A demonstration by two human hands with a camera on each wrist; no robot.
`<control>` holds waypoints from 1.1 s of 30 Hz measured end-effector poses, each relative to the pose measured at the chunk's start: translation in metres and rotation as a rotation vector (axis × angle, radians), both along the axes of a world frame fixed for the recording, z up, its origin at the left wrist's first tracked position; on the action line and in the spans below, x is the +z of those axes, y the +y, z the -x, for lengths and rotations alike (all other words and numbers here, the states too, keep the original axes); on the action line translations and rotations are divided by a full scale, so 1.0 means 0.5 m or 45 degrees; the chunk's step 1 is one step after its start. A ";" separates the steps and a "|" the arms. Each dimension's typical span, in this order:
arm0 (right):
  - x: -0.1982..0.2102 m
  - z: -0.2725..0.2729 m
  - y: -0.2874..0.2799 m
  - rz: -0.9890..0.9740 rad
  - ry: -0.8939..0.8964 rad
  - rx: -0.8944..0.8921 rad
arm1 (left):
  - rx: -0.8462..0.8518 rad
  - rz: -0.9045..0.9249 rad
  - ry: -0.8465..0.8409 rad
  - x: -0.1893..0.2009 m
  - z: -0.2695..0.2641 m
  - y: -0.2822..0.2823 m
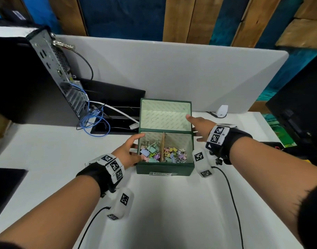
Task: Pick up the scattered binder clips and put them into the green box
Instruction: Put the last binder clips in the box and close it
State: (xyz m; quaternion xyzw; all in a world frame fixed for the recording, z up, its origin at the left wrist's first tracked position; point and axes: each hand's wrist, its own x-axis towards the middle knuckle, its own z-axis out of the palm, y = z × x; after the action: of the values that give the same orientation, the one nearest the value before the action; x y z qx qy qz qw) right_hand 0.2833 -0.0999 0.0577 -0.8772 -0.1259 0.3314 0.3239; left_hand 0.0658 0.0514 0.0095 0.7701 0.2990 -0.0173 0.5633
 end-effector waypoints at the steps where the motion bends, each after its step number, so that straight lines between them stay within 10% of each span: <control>1: 0.001 0.002 0.006 -0.038 0.016 0.006 | 0.002 0.001 0.004 0.000 0.000 0.000; 7: -0.049 -0.055 0.036 -0.198 0.059 -0.149 | 0.014 -0.004 0.030 -0.004 0.006 0.006; 16: 0.112 0.044 -0.030 -0.523 -0.289 0.023 | -0.014 0.003 0.050 0.012 0.015 -0.004; 33: -0.006 0.163 -0.145 -0.114 -0.549 0.542 | 0.274 0.329 -0.003 0.035 0.025 -0.035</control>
State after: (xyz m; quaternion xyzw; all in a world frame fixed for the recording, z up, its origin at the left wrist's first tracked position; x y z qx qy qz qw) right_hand 0.2016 -0.1723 0.0548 -0.8660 -0.3872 0.1920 0.2515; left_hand 0.0531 0.0338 0.0269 0.6549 0.3744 0.0056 0.6564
